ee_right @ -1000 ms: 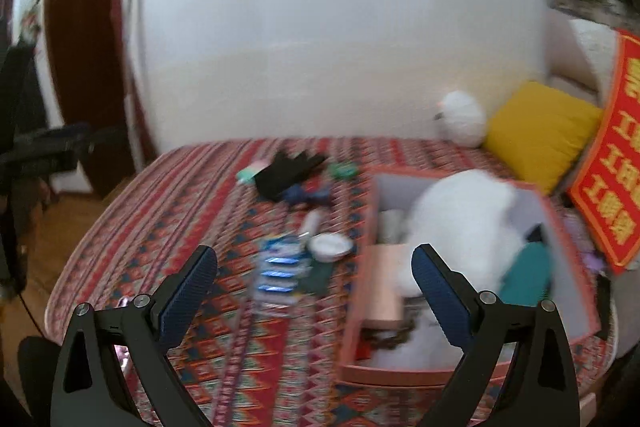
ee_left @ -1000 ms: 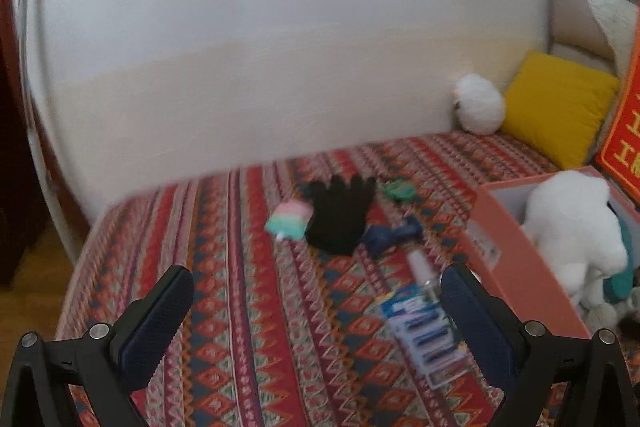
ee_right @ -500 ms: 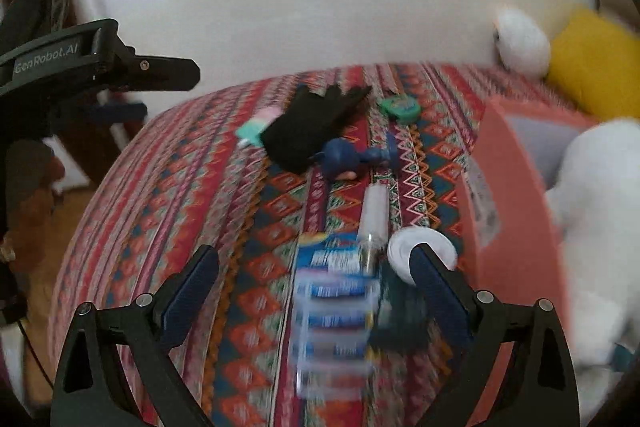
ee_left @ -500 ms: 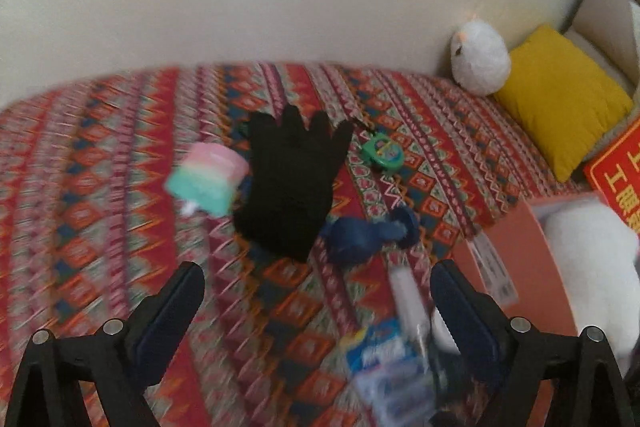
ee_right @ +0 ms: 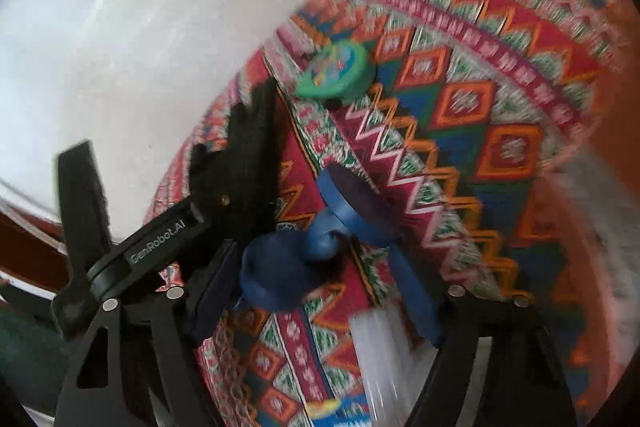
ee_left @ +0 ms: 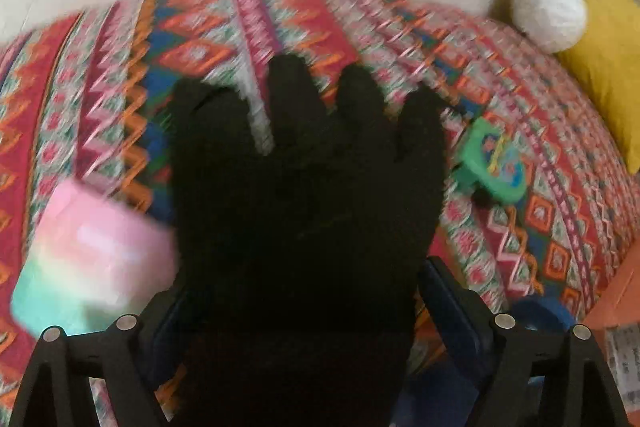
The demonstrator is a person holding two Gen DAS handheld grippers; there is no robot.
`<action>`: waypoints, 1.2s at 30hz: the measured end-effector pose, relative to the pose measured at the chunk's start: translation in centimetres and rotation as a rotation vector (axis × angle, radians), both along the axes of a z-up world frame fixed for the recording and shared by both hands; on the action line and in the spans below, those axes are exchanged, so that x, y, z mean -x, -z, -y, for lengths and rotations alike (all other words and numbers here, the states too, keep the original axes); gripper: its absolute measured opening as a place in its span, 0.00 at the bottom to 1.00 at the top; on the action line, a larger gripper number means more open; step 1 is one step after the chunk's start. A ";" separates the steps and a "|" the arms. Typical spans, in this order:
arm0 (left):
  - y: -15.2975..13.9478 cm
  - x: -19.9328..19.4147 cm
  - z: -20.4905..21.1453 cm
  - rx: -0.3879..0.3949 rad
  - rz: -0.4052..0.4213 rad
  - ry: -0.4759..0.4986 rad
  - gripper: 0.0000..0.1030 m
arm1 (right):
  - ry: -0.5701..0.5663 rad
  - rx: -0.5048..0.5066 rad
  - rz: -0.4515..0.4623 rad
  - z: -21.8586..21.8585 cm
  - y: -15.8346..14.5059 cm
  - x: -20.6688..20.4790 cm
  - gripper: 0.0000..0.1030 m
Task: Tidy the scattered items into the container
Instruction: 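Grasp the black glove with the left gripper while the right grasps the blue figure, then carry black glove and blue figure into the pink container and release both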
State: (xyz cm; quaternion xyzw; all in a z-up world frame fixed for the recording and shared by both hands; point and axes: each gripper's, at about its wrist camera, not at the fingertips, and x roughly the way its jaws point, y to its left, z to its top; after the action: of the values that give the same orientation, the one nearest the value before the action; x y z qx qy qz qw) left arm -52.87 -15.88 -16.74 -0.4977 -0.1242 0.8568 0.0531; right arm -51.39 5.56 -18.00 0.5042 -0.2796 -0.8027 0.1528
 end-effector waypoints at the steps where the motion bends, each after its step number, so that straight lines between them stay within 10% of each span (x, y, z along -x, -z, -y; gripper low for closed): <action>1: 0.0 0.0 0.0 -0.011 -0.002 0.004 0.57 | -0.003 -0.025 -0.023 0.3 -0.1 0.3 0.69; 3: 0.0 -0.3 0.5 -0.066 0.004 0.000 0.19 | -0.035 -0.038 -0.068 0.8 -0.3 0.7 0.46; 5: -0.6 -1.5 1.5 -0.112 0.000 -0.035 0.16 | -0.056 -0.008 -0.076 0.5 -1.3 -0.6 0.22; 14: -7.0 -11.9 6.2 -0.266 -0.100 -0.082 0.15 | -0.150 0.126 -0.116 -1.0 -5.5 -6.4 0.22; 26: -20.9 -29.9 7.0 -0.219 -0.304 -0.083 0.15 | -0.260 0.155 -0.359 -4.8 -16.2 -21.1 0.22; 36: -25.8 -38.5 1.4 -0.234 -0.361 -0.009 0.15 | -0.293 0.113 -0.502 -12.5 -23.2 -32.9 0.22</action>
State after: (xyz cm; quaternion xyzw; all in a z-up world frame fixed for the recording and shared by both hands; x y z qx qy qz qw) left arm -14.35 -17.30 9.01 -0.3260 -0.2135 0.9120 0.1280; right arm -18.54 18.01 5.16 0.3153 -0.2017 -0.8549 0.3591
